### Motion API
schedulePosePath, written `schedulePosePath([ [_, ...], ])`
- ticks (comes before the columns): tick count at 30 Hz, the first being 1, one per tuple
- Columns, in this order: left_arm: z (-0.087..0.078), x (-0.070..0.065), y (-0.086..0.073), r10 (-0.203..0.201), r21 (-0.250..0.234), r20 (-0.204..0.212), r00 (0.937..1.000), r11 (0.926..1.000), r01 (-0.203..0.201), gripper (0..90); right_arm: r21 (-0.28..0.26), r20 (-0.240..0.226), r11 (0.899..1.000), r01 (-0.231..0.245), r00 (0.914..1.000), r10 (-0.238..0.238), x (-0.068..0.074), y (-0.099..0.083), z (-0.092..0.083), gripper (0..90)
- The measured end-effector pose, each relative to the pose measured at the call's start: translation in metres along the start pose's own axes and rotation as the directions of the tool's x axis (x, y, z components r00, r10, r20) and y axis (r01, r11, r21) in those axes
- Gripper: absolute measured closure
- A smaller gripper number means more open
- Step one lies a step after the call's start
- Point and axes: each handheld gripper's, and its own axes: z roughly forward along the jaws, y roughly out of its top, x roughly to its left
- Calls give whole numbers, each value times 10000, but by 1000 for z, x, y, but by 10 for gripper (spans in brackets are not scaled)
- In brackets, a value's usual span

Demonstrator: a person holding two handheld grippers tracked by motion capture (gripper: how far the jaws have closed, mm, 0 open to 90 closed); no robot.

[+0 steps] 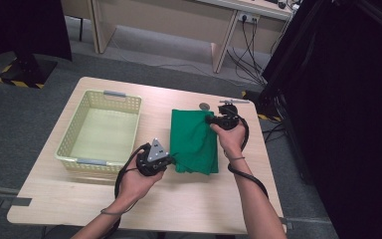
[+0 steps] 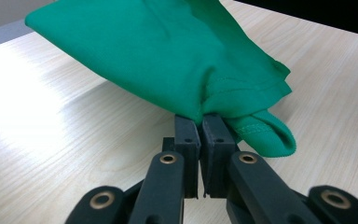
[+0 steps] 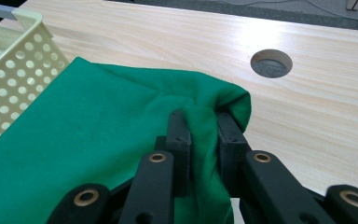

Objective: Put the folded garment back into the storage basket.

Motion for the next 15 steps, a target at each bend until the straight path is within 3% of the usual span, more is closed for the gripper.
schedulePosePath([
  [15, -14, 8, -1, -53, -148, -327, 9994, 9999, 48, 865, -109, -158, 9998, 148, 9998, -149, 13, 8, 3, 790],
])
